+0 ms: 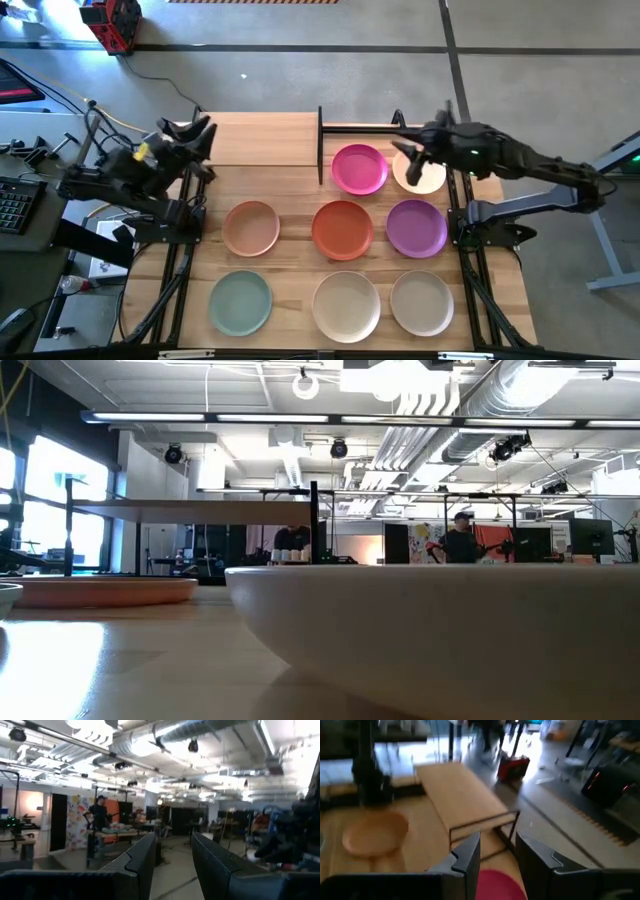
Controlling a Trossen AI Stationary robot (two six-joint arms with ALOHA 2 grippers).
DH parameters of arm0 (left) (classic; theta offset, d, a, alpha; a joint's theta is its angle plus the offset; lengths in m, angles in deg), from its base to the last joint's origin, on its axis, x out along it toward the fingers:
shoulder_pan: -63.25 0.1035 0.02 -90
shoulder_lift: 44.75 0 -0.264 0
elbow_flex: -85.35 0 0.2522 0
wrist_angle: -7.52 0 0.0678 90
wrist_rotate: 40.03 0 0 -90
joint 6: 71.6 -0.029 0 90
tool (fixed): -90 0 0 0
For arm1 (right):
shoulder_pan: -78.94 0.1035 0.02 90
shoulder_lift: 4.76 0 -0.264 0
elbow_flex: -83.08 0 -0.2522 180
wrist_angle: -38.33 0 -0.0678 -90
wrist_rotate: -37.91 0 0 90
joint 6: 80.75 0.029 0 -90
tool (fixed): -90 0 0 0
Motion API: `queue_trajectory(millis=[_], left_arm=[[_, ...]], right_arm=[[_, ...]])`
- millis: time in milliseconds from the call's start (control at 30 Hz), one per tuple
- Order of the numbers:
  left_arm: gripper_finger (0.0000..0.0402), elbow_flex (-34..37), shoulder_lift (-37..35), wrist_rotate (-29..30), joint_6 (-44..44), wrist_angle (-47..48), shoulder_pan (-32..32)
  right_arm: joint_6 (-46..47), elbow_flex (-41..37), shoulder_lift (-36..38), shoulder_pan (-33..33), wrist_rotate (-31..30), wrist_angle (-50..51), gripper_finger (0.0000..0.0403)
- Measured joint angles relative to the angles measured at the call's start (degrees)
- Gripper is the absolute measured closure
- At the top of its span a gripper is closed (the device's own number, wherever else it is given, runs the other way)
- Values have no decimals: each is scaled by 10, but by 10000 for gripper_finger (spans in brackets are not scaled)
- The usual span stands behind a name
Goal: Place and stack plates onto a shelf
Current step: Put the pink plate on the shelf
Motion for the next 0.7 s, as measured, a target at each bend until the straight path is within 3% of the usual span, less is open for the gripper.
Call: queue_trajectory(millis=[167,333,700], left_arm=[[287,0,33,44,47,70,0],[287,0,48,50,107,127,0],[287,0,49,51,137,137,0]], right_arm=[[0,37,-76,-36,75,68,295],[-4,39,-138,-59,121,96,295],[-51,39,-256,-60,128,118,295]])
